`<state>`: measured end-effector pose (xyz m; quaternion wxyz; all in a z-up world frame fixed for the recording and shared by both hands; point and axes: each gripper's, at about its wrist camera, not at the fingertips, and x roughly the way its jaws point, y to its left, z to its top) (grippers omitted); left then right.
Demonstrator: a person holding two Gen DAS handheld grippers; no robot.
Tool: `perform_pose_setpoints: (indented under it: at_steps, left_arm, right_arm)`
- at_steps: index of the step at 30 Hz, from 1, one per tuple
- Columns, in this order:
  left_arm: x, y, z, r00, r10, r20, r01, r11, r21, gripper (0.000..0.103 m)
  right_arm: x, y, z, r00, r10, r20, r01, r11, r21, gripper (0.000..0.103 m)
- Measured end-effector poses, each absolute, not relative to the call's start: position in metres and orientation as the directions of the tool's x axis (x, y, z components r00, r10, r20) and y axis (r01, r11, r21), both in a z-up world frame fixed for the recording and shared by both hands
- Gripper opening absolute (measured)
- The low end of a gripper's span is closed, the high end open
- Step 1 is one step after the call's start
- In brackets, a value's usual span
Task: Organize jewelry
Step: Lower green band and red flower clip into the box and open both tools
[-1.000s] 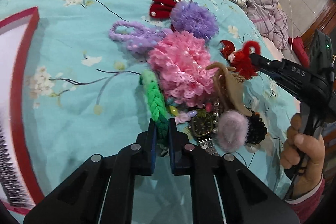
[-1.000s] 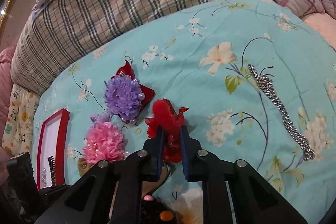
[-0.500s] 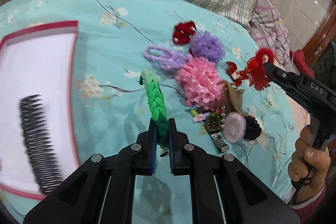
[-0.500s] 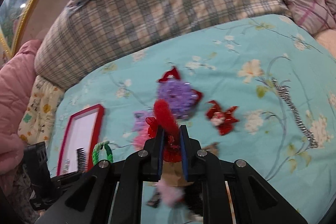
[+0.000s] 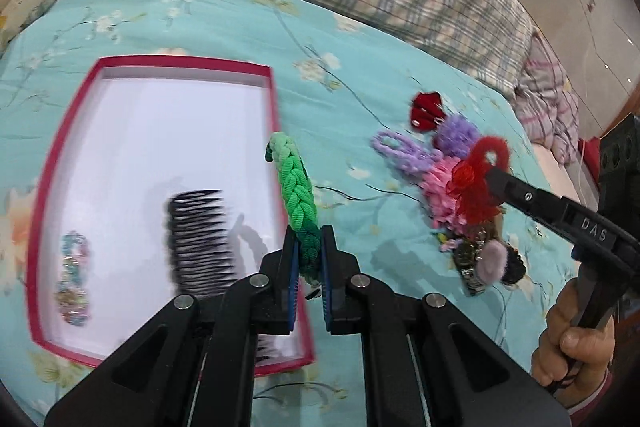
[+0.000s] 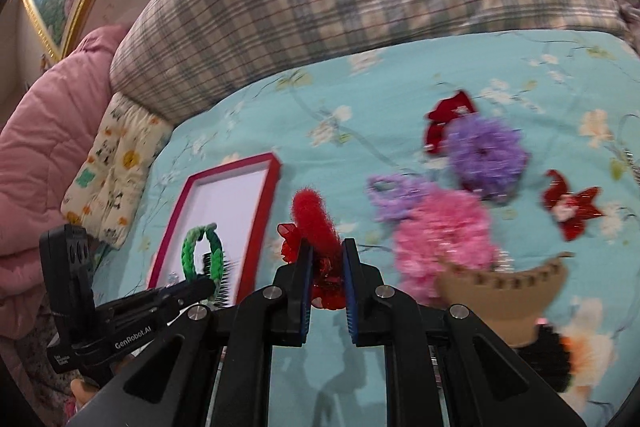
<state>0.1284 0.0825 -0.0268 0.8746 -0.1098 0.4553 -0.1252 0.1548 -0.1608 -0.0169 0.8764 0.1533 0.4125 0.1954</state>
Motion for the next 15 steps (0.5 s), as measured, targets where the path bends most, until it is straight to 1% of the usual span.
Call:
perform_pose_setpoints:
  at_steps: [15]
  left_arm:
    - [0.14, 0.167, -0.023, 0.609, -0.214, -0.764, -0.015, 0.96, -0.281, 0.007]
  right_arm:
    - [0.185, -0.061, -0.024, 0.474, 0.588, -0.656, -0.344, 0.809, 0.476, 0.013]
